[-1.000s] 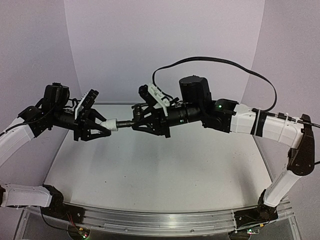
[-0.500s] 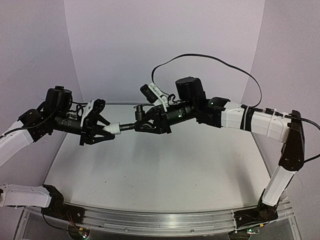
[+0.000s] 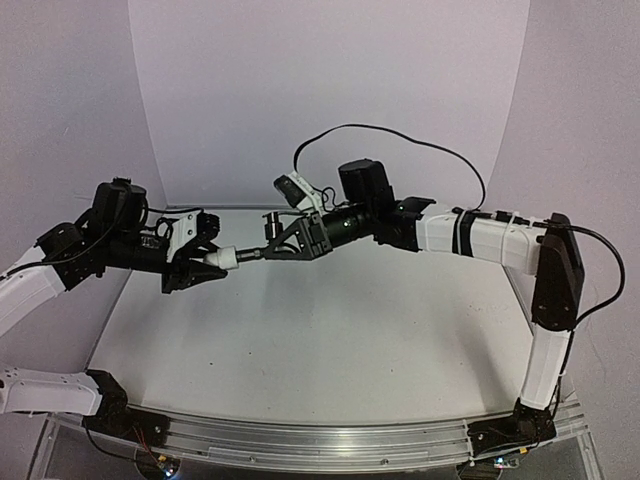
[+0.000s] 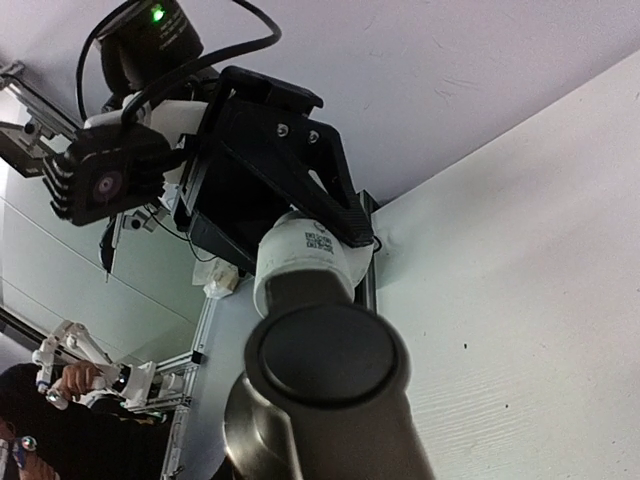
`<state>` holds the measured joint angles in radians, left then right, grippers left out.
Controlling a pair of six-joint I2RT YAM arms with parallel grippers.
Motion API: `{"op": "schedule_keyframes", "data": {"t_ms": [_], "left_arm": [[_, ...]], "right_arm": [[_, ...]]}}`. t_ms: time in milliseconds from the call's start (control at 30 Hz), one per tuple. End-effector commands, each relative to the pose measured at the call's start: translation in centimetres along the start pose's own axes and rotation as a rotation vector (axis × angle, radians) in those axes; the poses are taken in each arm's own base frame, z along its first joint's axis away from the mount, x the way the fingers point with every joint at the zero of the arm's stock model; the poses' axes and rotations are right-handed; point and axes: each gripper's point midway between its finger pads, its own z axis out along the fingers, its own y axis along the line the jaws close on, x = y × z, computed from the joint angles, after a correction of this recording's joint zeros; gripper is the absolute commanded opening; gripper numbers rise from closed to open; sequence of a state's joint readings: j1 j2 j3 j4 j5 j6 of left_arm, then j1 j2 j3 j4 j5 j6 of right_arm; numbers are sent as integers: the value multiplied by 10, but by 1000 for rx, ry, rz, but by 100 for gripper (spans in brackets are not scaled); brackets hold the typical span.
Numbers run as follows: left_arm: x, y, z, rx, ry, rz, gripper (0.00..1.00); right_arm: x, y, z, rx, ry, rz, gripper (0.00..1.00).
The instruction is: Install the water faucets
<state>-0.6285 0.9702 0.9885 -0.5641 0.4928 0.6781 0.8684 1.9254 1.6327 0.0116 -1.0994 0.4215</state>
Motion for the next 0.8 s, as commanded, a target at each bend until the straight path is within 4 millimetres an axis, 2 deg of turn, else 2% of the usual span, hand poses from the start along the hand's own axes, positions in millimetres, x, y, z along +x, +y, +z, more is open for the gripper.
{"op": "schedule_keyframes", "data": {"t_ms": [0,200,400,533,767], "left_arm": [[-57,16,7,-115,-203,225,0],[-48,31,10,-236,-171,294,0],[-40,43,17,-318,-118,369,0],[-33,42,24,-308,-99,365,0],[-13,31,34,-279,-96,297,0]], "right_arm": [[-24,46,31,-131,-51,26,0],[-25,28,34,-159,-39,206,0],[-16,-9,36,-140,-24,486,0],[-17,-21,32,-175,-46,653,0],[-10,-36,27,-178,-32,819,0]]}}
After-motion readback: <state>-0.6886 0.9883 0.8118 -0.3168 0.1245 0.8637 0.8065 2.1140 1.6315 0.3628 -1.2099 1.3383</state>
